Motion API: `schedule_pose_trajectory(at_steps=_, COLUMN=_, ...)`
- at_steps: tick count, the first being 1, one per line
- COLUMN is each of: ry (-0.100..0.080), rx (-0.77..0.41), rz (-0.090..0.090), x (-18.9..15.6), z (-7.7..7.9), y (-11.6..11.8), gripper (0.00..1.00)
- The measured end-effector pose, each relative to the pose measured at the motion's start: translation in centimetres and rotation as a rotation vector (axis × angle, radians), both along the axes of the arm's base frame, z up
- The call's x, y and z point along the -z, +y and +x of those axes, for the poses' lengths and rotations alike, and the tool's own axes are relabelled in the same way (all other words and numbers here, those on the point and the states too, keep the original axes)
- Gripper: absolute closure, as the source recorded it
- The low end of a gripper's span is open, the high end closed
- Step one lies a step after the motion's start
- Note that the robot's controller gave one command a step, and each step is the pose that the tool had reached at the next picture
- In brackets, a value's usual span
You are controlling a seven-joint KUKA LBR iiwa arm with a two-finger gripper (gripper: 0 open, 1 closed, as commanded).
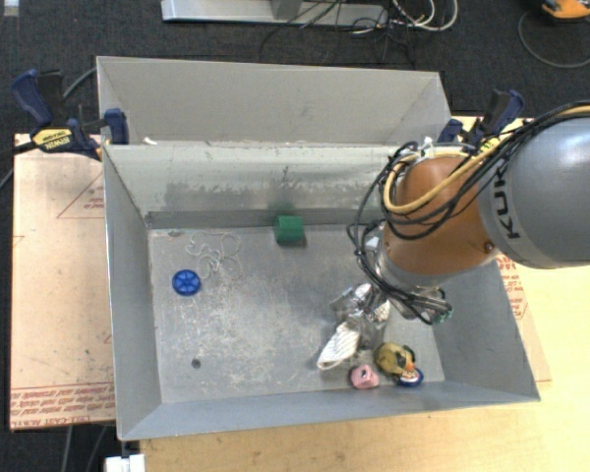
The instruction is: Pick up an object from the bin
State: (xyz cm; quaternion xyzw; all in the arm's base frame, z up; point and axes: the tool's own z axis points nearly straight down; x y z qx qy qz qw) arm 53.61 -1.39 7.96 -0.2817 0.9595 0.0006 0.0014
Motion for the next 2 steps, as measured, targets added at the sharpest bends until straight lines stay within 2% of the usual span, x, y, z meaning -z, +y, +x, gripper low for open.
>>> schedule_pose_trajectory(at_steps=1, ry=0.000, rx=0.000, rz=0.000, x=0.0, z=0.0, y=0.0, gripper=1.00)
schedule_pose_trajectory(at_steps=2, ry=-0.003, rx=0.003, rz=0.002, x=-12.2, z=-0.6, y=-0.7, gripper=1.00)
